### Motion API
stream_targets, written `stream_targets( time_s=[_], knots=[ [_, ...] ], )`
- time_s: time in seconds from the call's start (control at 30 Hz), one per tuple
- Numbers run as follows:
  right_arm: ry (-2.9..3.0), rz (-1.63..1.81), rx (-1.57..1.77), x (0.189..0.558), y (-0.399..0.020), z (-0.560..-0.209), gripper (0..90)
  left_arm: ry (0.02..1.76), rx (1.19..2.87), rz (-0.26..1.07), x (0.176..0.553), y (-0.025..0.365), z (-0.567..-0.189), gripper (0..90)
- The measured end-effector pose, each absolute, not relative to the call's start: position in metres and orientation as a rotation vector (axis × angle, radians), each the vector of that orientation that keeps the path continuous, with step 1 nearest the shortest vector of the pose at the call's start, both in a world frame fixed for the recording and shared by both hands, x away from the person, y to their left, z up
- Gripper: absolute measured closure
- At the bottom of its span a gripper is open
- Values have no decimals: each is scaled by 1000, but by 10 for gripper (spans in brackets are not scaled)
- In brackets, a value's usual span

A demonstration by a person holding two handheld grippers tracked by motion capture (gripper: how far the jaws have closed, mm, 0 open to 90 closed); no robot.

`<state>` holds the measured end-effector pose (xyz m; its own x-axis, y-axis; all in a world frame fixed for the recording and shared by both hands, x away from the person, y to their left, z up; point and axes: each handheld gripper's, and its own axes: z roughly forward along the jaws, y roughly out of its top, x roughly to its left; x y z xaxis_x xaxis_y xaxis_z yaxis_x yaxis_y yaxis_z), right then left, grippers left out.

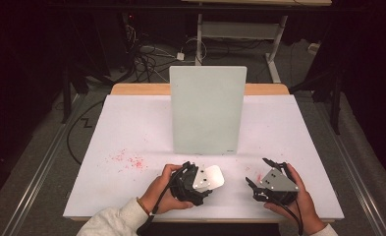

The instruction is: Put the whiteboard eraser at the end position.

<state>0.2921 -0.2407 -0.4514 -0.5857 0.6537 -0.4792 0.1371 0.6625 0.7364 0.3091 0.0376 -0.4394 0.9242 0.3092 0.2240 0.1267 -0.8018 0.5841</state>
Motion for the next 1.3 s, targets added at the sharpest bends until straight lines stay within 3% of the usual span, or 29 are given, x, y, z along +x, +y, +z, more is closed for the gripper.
stream_targets(
  time_s=[0.3, 0.6, 1.3],
  knots=[
    [2104, 850, 618, 292, -240, -452, 214, 315, 2501, 399, 313, 34, -441, 283],
    [2101, 852, 608, 291, -239, -451, 214, 298, 2426, 420, 309, 33, -435, 202],
    [2097, 857, 605, 290, -239, -450, 214, 349, 2317, 567, 314, 50, -426, 177]
  ],
)
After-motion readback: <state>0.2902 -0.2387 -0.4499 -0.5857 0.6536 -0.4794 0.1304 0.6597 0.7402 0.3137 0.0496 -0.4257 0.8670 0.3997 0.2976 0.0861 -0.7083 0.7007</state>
